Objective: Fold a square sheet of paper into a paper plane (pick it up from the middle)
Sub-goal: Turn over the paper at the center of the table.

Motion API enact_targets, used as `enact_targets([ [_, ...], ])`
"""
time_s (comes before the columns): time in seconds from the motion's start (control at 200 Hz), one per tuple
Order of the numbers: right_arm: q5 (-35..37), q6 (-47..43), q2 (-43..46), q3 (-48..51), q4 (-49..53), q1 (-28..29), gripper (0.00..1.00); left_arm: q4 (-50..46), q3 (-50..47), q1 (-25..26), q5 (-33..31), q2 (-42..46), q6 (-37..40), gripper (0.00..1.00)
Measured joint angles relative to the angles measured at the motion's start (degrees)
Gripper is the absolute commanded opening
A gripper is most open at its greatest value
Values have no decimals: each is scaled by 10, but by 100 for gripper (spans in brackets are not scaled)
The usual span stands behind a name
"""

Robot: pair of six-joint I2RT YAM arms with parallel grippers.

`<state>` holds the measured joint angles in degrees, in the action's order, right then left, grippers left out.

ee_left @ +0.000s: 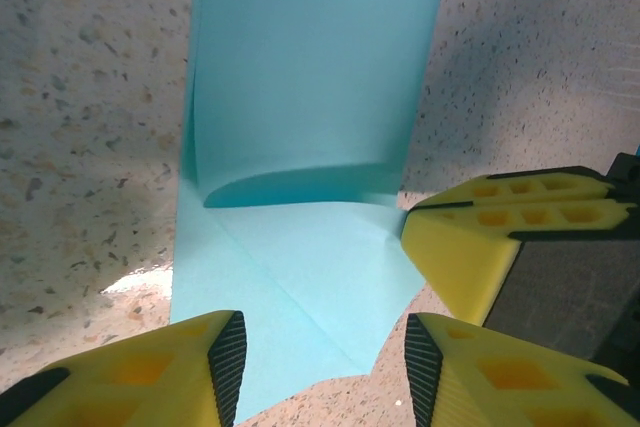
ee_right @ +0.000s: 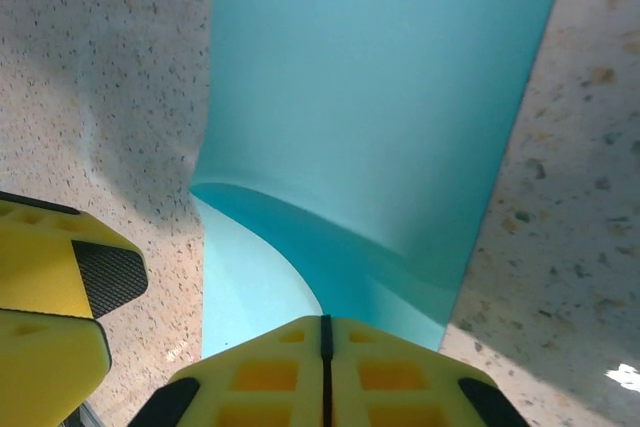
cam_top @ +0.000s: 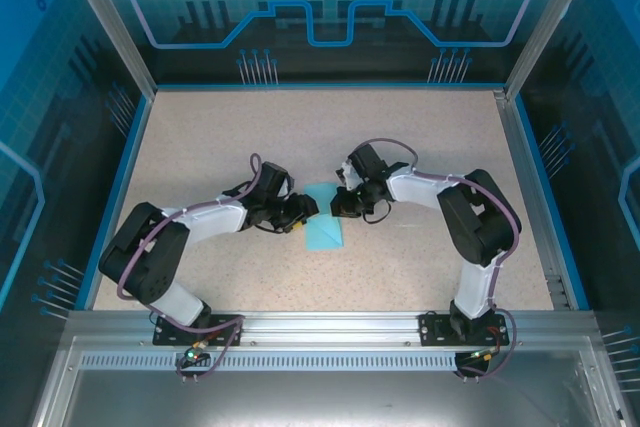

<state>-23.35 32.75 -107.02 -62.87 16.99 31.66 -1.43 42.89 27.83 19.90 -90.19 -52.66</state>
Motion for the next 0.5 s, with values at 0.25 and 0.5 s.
enact_targets([
  [0.25,-5,13,0,25,-22,-10,7,19,0,0,30,-26,2,46],
  [0.5,-9,18,0,32,-33,-12,8,26,5,0,43,-58,4,41],
])
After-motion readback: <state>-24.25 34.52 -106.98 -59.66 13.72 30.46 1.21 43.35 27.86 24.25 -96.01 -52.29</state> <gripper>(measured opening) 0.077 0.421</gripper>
